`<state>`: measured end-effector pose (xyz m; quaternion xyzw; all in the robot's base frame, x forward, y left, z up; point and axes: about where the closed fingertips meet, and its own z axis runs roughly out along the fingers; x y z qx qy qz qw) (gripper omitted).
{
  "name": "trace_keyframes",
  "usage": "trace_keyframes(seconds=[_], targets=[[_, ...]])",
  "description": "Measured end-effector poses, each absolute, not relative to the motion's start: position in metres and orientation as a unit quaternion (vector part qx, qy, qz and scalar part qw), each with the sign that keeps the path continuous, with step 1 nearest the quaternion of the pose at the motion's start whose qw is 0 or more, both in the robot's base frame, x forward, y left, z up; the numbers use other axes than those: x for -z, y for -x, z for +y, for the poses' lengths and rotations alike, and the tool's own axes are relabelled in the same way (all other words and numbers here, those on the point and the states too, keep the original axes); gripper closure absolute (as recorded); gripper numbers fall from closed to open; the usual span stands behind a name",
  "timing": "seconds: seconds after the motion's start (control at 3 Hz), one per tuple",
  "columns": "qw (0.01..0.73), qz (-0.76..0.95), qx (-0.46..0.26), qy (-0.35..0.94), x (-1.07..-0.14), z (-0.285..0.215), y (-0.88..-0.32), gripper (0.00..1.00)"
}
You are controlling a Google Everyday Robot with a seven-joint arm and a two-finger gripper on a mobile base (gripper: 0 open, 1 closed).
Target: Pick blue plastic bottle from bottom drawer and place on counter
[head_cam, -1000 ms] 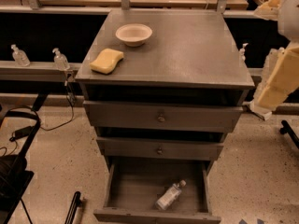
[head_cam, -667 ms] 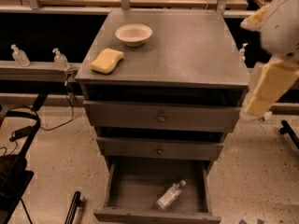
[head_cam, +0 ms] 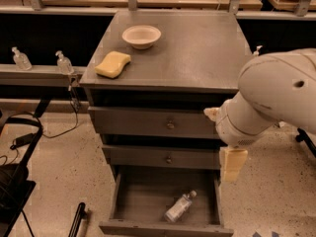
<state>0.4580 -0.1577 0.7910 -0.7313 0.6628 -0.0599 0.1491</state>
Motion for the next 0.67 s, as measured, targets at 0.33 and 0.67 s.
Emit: trace_keyframes(seconds=[0.33, 0.67], targets=[[0.151, 0.662, 0.062, 0.732, -0.794, -0.157, -0.459, 0.00], [0.140, 0.636, 0.040, 0.758, -0.754, -0.143, -0.468, 0.00]])
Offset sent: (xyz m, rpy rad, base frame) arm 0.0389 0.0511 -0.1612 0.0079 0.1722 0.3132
